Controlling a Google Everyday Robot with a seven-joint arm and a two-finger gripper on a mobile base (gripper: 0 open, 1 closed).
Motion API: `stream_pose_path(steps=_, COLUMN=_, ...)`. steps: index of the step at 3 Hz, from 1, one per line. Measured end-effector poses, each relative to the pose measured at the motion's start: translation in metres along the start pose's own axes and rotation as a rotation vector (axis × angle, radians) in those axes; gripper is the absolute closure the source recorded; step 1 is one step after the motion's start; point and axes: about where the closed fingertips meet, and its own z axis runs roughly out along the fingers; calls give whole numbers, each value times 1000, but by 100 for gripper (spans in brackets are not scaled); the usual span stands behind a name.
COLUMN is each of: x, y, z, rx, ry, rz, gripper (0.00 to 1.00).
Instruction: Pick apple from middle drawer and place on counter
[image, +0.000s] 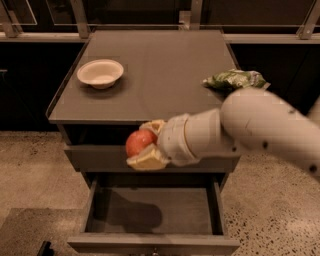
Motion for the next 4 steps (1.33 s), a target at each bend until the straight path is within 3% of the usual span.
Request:
stream_pose_path(steps=1, x=-48, y=-25, z=-25, rx=-51, ry=11, rz=-78, gripper=100)
stream_pose_path(steps=2, x=-79, y=-52, z=-44, rx=-38, ry=-51, rz=-103, gripper=100)
stream_pose_path(steps=3, x=-104, y=-96, z=-48, rx=28, ry=-149, rz=-111, gripper=100)
stream_pose_path(steps=4, x=-108, y=-134, z=-34, rx=56, ry=-221, rz=-90, gripper=100)
